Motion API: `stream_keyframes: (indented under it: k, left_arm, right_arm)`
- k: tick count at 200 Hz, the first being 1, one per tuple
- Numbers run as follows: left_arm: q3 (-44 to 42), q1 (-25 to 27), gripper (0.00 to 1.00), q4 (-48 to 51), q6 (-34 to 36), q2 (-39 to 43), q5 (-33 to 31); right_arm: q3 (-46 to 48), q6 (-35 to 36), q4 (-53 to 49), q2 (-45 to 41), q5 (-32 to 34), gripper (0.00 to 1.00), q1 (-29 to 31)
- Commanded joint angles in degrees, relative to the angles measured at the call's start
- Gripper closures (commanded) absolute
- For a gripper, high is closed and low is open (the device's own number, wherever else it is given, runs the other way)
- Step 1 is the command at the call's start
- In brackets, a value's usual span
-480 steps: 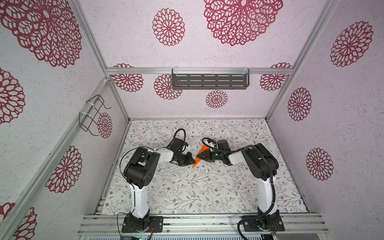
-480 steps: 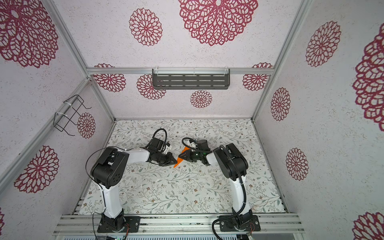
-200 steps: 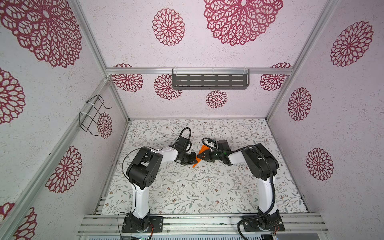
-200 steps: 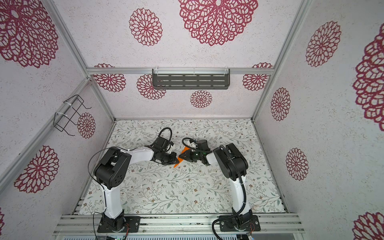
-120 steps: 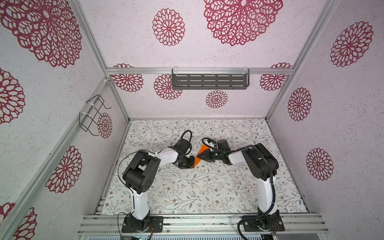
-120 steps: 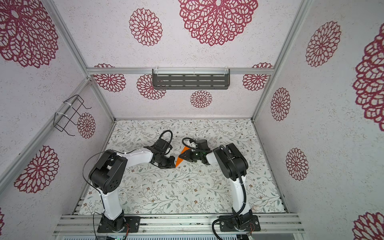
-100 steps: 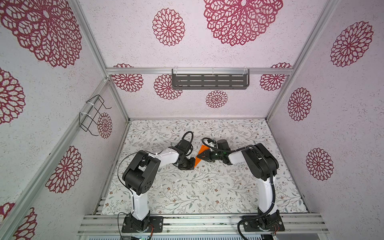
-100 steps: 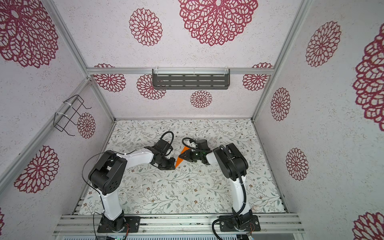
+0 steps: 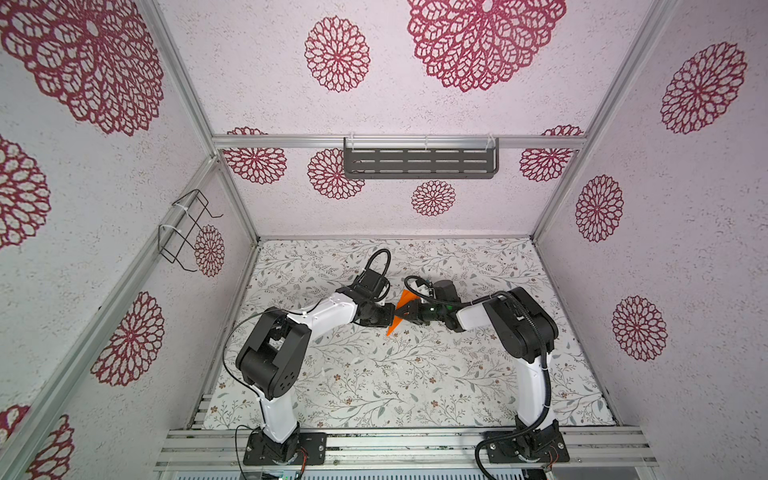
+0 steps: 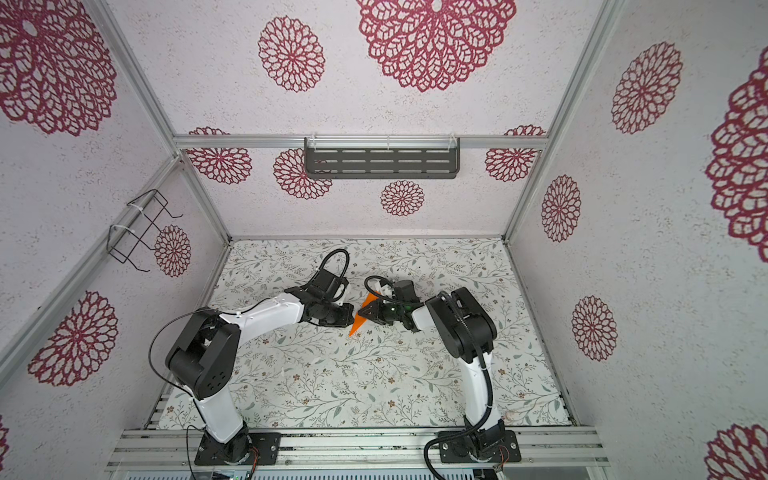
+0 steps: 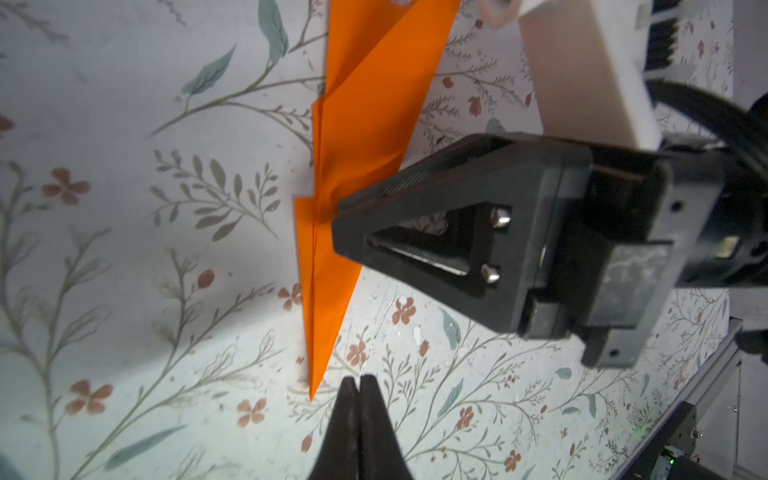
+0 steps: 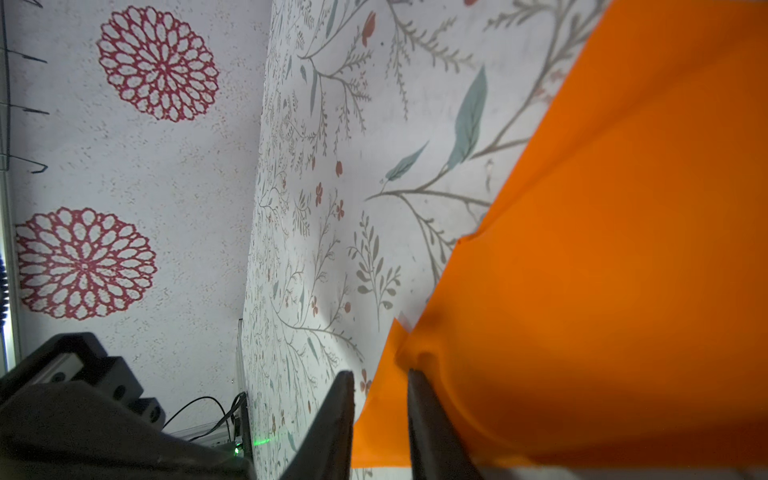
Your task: Fold a paper plane with a square sheet of paper (pick it up from the middle)
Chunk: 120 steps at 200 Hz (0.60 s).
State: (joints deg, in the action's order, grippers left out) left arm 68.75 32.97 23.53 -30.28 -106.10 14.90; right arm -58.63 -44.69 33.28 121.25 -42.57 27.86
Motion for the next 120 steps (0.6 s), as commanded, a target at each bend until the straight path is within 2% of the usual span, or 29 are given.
stream_keyframes:
  k: [1, 49, 120]
  left_arm:
    - [1.33, 0.20, 0.97, -2.76, -0.92, -3.56, 1.13]
    - [3.89, 0.19, 1.00, -1.83, -0.50, -8.61, -0.78]
    - [1.50, 1.48, 1.00, 3.00, 0.94, -9.73, -4.73]
  right_arm:
    - [1.24, -1.46, -3.75, -0.65, 2.27, 0.75, 0.29]
    - [0.89, -1.53, -3.93, -0.75, 2.00, 0.78, 0.27]
    - [1.40, -0.87, 1.87, -5.95, -0.25, 0.77, -3.12]
